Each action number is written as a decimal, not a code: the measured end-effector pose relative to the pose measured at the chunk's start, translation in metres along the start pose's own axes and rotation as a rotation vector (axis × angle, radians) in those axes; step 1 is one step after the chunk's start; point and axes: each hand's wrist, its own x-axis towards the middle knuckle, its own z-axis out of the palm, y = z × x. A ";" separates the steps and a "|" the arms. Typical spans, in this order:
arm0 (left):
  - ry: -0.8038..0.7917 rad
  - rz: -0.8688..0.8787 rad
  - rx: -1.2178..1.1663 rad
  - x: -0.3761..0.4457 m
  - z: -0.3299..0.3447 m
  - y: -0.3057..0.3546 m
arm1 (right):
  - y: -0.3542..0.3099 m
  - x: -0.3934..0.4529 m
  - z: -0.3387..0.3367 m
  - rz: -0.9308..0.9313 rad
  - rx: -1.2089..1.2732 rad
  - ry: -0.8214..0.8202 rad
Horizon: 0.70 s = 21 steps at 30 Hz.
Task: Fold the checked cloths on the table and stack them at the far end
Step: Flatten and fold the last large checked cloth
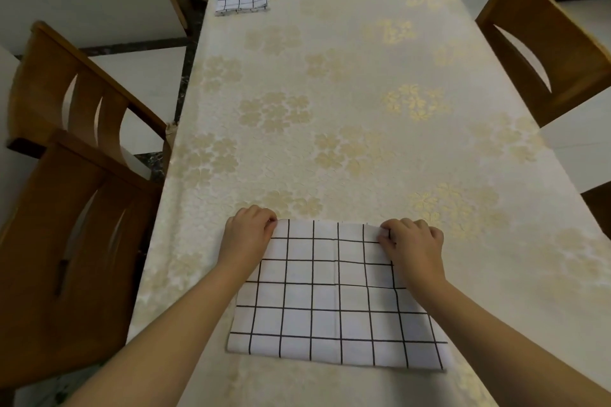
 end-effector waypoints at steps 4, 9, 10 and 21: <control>0.013 0.015 0.005 0.003 0.001 0.000 | 0.002 0.001 0.001 0.006 0.007 0.011; 0.024 0.054 0.021 0.006 0.004 -0.003 | 0.006 0.003 0.002 0.001 0.018 0.024; 0.021 0.051 0.020 0.005 0.004 -0.003 | 0.006 0.003 0.003 0.004 0.013 0.027; 0.078 0.307 -0.038 -0.064 0.012 0.049 | -0.046 -0.077 0.020 -0.198 0.102 0.148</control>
